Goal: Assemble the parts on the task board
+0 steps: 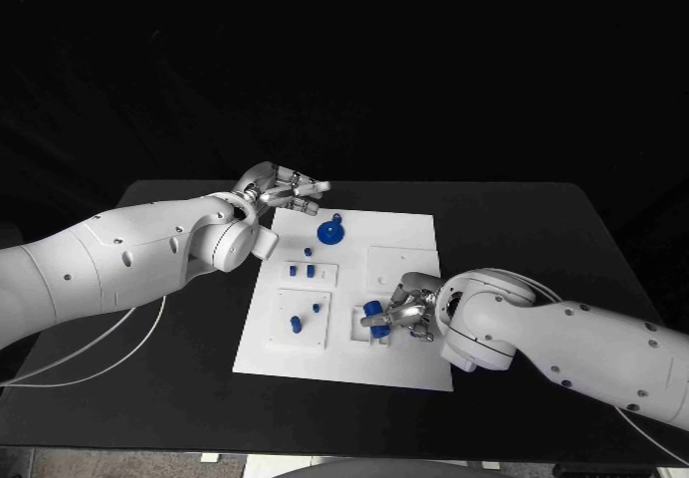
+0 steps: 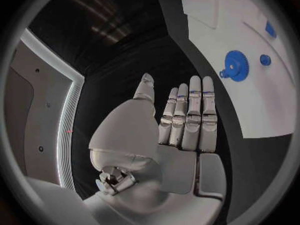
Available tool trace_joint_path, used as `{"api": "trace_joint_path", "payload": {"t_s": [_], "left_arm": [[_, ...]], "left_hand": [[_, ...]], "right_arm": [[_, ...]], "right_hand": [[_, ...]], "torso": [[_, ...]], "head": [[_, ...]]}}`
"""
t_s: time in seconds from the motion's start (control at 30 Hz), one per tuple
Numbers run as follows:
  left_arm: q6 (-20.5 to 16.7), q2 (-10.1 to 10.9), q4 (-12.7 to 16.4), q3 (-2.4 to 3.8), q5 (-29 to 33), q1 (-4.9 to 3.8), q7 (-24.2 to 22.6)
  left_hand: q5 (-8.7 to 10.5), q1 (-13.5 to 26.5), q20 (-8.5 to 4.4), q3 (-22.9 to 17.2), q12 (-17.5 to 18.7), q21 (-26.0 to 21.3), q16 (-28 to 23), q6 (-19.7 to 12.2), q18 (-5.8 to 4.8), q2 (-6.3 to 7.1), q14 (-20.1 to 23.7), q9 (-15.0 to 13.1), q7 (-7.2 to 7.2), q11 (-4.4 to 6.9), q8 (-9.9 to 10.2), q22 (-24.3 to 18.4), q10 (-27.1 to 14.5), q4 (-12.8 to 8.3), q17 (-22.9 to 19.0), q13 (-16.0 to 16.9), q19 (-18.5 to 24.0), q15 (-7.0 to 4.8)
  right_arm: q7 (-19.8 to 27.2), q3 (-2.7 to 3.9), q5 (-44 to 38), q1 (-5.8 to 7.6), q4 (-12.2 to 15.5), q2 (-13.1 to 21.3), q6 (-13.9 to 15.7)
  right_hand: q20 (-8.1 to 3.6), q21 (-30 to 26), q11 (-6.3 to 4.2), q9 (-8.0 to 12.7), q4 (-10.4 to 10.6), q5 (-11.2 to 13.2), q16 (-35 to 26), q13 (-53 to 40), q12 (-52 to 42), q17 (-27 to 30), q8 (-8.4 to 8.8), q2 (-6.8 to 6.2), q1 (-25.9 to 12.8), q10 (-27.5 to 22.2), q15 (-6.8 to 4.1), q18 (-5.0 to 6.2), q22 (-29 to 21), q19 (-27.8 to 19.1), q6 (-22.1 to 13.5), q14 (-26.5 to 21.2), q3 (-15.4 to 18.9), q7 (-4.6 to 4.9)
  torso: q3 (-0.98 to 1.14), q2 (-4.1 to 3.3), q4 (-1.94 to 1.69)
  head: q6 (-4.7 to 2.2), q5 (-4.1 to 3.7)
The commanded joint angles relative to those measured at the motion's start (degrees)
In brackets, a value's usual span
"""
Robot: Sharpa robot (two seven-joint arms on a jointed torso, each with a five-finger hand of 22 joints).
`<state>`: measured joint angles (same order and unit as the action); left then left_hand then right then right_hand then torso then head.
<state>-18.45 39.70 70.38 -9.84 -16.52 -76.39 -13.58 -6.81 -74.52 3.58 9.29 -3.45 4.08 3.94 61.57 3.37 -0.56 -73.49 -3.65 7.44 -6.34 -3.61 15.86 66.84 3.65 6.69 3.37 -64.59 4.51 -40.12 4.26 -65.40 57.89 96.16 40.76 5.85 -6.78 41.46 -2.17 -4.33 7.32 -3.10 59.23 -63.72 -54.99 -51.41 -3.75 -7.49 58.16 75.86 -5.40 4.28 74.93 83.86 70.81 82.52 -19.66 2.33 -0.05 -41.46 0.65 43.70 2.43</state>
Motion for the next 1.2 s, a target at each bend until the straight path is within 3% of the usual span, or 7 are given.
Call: {"api": "trace_joint_path", "payload": {"t_s": [0.03,0.3,0.57,0.67,0.87,1.2], "left_arm": [[0.74,-0.1,0.17,0.04,0.21,-0.05,-0.08],[0.74,-0.06,0.17,0.04,0.21,-0.05,0.04],[0.75,-0.05,0.17,0.04,0.21,-0.06,0.14],[0.78,-0.06,0.16,0.04,0.21,-0.06,0.19],[0.83,-0.07,0.14,0.04,0.2,-0.06,0.29],[0.98,-0.11,0.09,0.04,0.19,-0.06,0.53]], "left_hand": [[-0.34,0.29,0.03,0.06,-0.18,0.38,-0.14,-0.33,-0.63,-0.04,-0.26,-0.08,0.02,-0.12,-0.11,-0.06,-0.21,0.43,0.06,0.06,-0.48,0.12],[-0.35,0.29,0.03,0.0,-0.19,0.39,-0.12,-0.21,-0.62,-0.03,-0.3,-0.09,-0.05,-0.1,-0.15,-0.12,-0.2,0.51,0.07,0.06,-0.49,0.1],[-0.35,0.34,0.03,-0.04,-0.19,0.4,-0.12,-0.12,-0.63,0.01,-0.29,-0.08,-0.06,-0.1,-0.12,-0.21,-0.2,0.65,0.08,0.06,-0.49,0.1],[-0.35,0.34,0.03,-0.04,-0.19,0.4,-0.12,-0.12,-0.63,0.01,-0.29,-0.08,-0.06,-0.1,-0.12,-0.21,-0.2,0.65,0.08,0.06,-0.49,0.1],[-0.34,0.41,0.03,-0.05,-0.17,0.41,-0.12,-0.16,-0.63,0.08,-0.29,-0.08,-0.05,-0.12,-0.12,-0.25,-0.25,0.74,0.08,0.06,-0.5,0.11],[-0.29,0.46,0.04,-0.1,-0.18,0.42,-0.12,-0.22,-0.63,0.18,-0.28,-0.08,-0.03,-0.13,-0.12,-0.34,-0.27,0.88,0.09,0.06,-0.5,0.12]], "right_arm": [[-0.37,-0.18,-1.4,-0.18,0.3,-0.31,-1.68],[-0.46,-0.21,-1.93,-0.14,0.68,-0.19,-1.88],[-0.41,-0.21,-2.44,-0.13,0.79,-0.43,-2.05],[-0.35,-0.21,-2.83,-0.13,0.84,-0.51,-2.14],[-0.17,-0.21,-3.17,-0.13,0.88,-0.6,-2.02],[0.27,-0.21,-3.61,-0.13,0.97,-0.64,-1.22]], "right_hand": [[-0.44,-0.13,-0.41,-0.08,0.78,0.28,-0.31,0.02,0.39,-0.1,0.07,-0.84,0.06,0.16,-0.47,-0.92,2.45,3.22,0.1,-0.05,-0.05,0.04],[-0.45,-0.12,-0.42,-0.07,1.05,0.29,-0.32,-0.01,0.41,-0.22,0.06,-0.92,0.13,0.22,-0.47,-0.95,2.5,3.23,0.17,-0.03,-0.06,0.03],[-0.56,-0.3,-0.44,-0.01,2.99,0.33,-0.47,0.07,0.68,-0.27,0.05,-2.78,-0.71,0.14,-0.55,-0.97,2.49,3.22,0.05,-0.05,1.06,0.0],[-0.64,-0.43,-0.42,0.01,4.71,0.32,-0.71,0.06,0.84,-0.22,0.08,-4.0,-0.41,0.09,-0.62,-0.96,2.47,3.22,-0.15,-0.07,3.01,0.05],[-0.72,-0.73,-0.37,-0.06,8.75,0.31,-1.15,-0.17,0.99,-0.24,0.05,-4.49,1.63,-0.14,-0.69,-0.87,2.43,3.22,-0.59,-0.06,7.55,0.14],[-0.73,-0.81,-0.35,-0.05,8.8,0.31,-1.23,-0.24,1.02,-0.27,0.05,-4.51,1.64,-0.2,-0.7,-0.85,2.43,3.23,-0.69,-0.03,7.87,0.16]], "torso": [[0.02,-0.01,0.01],[-0.01,-0.02,0.02],[-0.02,0.0,0.02],[-0.02,-0.01,0.02],[-0.01,-0.02,0.02],[0.01,-0.05,0.03]], "head": [[0.0,0.15],[0.0,0.37],[-0.02,0.7],[0.0,0.79],[-0.03,0.93],[-0.03,1.04]]}}
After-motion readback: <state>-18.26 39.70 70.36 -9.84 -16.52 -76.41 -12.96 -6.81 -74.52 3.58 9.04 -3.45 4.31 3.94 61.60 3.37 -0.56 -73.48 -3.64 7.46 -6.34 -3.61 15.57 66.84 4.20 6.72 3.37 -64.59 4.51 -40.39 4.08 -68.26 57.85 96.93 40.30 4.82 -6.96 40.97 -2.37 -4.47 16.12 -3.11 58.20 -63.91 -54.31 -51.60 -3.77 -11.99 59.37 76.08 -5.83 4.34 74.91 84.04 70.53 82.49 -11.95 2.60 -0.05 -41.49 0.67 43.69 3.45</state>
